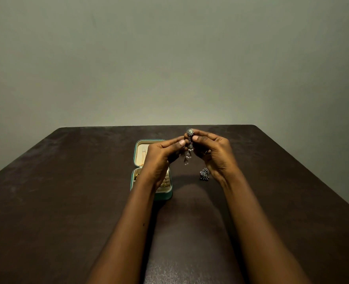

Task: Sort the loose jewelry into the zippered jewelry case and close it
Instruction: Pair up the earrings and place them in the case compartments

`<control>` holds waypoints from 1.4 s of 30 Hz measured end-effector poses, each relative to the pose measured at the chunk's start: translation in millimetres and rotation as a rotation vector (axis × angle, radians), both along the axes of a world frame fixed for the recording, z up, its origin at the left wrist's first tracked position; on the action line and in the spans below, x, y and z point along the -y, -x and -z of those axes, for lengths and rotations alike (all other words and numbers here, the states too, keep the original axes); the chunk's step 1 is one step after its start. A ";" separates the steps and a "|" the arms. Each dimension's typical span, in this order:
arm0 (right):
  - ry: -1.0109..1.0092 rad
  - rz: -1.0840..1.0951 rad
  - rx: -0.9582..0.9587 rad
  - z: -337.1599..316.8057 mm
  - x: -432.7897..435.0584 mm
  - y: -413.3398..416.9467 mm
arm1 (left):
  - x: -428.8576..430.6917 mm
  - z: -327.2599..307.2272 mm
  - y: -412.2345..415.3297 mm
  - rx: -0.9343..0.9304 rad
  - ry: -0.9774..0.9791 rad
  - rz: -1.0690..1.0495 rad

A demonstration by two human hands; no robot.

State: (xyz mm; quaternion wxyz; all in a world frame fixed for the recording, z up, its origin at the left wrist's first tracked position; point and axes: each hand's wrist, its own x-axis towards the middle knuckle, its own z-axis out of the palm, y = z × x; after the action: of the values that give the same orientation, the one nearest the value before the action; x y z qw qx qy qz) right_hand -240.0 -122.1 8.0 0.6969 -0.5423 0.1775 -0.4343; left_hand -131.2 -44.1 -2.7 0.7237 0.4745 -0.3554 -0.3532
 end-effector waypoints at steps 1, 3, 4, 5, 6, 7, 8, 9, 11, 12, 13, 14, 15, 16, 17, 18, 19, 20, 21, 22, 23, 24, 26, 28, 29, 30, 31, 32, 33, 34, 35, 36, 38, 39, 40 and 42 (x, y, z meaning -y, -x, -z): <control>0.005 -0.003 -0.005 0.5 -0.5 -0.6 | -1.2 -0.6 -1.0 0.017 -0.008 -0.002; 0.018 -0.010 -0.023 2.0 -3.4 -3.5 | -4.6 -2.5 -4.8 0.039 -0.024 -0.048; 0.026 -0.020 -0.037 3.3 -5.4 -5.4 | -7.0 -2.8 -8.3 0.035 -0.031 -0.086; 0.036 -0.035 -0.054 5.1 -7.6 -7.8 | -10.7 -3.4 -11.6 0.025 -0.045 -0.125; 0.045 -0.056 -0.072 6.5 -10.3 -10.4 | -15.1 -4.6 -15.1 0.016 -0.065 -0.157; 0.054 -0.080 -0.090 8.0 -13.4 -12.9 | -20.1 -5.5 -18.3 0.017 -0.091 -0.179; 0.065 -0.105 -0.103 9.5 -16.3 -15.1 | -24.7 -6.1 -20.5 0.024 -0.117 -0.191; 0.073 -0.128 -0.113 11.0 -19.1 -17.9 | -29.6 -6.8 -22.4 0.034 -0.136 -0.198; 0.088 -0.166 -0.133 13.0 -24.2 -22.7 | -38.6 -8.7 -24.3 0.074 -0.185 -0.210; 0.108 -0.176 -0.154 13.9 -26.6 -24.3 | -42.1 -8.6 -25.2 0.096 -0.215 -0.214; 0.140 -0.184 -0.182 15.1 -28.7 -24.9 | -44.9 -7.9 -25.7 0.101 -0.238 -0.211; 0.173 -0.193 -0.210 16.1 -31.3 -26.1 | -48.6 -7.4 -27.0 0.095 -0.253 -0.205; 0.198 -0.201 -0.232 16.9 -32.8 -26.6 | -50.8 -5.8 -28.3 0.087 -0.266 -0.201; 0.218 -0.211 -0.252 17.5 -34.1 -26.9 | -52.2 -3.6 -29.9 0.088 -0.283 -0.201; 0.241 -0.215 -0.278 17.9 -35.7 -27.8 | -53.7 -1.2 -31.6 0.094 -0.299 -0.205; 0.272 -0.213 -0.312 18.2 -37.4 -29.0 | -55.2 0.7 -32.2 0.103 -0.313 -0.209; 0.314 -0.201 -0.357 18.9 -38.6 -30.7 | -56.6 3.1 -32.9 0.111 -0.326 -0.213; 0.360 -0.186 -0.403 20.1 -39.3 -32.8 | -57.7 5.7 -33.5 0.119 -0.338 -0.218; 0.405 -0.177 -0.448 21.7 -39.7 -34.7 | -58.7 8.4 -34.4 0.126 -0.347 -0.222; 0.437 -0.175 -0.488 23.2 -40.3 -36.3 | -59.7 10.6 -34.7 0.127 -0.352 -0.221; 0.459 -0.177 -0.523 24.7 -41.3 -37.3 | -60.6 12.1 -34.9 0.133 -0.357 -0.219; 0.476 -0.181 -0.554 25.7 -41.9 -38.1 | -61.0 12.5 -35.1 0.144 -0.362 -0.217; 0.505 -0.182 -0.605 26.2 -43.6 -39.4 | -60.6 13.1 -38.3 0.175 -0.382 -0.223; 0.535 -0.179 -0.649 25.9 -45.0 -39.7 | -60.2 13.9 -41.5 0.201 -0.409 -0.220; 0.554 -0.179 -0.669 25.9 -45.5 -39.7 | -60.3 14.6 -42.2 0.219 -0.426 -0.214; 0.569 -0.181 -0.687 25.6 -46.2 -39.3 | -59.9 15.3 -42.8 0.238 -0.441 -0.212; 0.577 -0.182 -0.706 25.8 -46.7 -39.0 | -59.4 15.8 -43.5 0.244 -0.444 -0.217; 0.584 -0.177 -0.725 26.5 -46.6 -39.0 | -59.4 16.1 -43.9 0.242 -0.437 -0.224; 0.592 -0.164 -0.744 26.9 -46.4 -39.0 | -59.6 16.5 -44.7 0.237 -0.430 -0.231; 0.592 -0.149 -0.760 27.6 -45.9 -39.4 | -59.9 16.9 -45.4 0.233 -0.427 -0.236; 0.583 -0.134 -0.769 28.1 -45.6 -39.8 | -59.2 19.4 -48.4 0.253 -0.445 -0.243; 0.570 -0.119 -0.774 28.6 -45.2 -40.1 | -58.6 22.2 -51.5 0.285 -0.476 -0.250; 0.541 -0.096 -0.782 29.0 -44.5 -40.7 | -59.5 24.8 -55.2 0.329 -0.526 -0.248; 0.530 -0.090 -0.792 29.4 -44.1 -41.1 | -59.8 24.6 -55.9 0.344 -0.539 -0.247; 0.529 -0.082 -0.807 29.8 -44.1 -41.7 | -59.0 25.3 -57.9 0.370 -0.549 -0.255; 0.555 -0.051 -0.843 29.8 -45.0 -42.4 | -57.3 25.2 -60.2 0.434 -0.581 -0.266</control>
State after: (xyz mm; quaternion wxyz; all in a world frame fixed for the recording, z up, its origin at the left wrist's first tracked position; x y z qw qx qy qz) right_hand -197.6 -77.2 -21.9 0.4046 -0.8396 0.3078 -0.1913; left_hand -71.0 13.2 -27.9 0.5066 0.7656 -0.3206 -0.2335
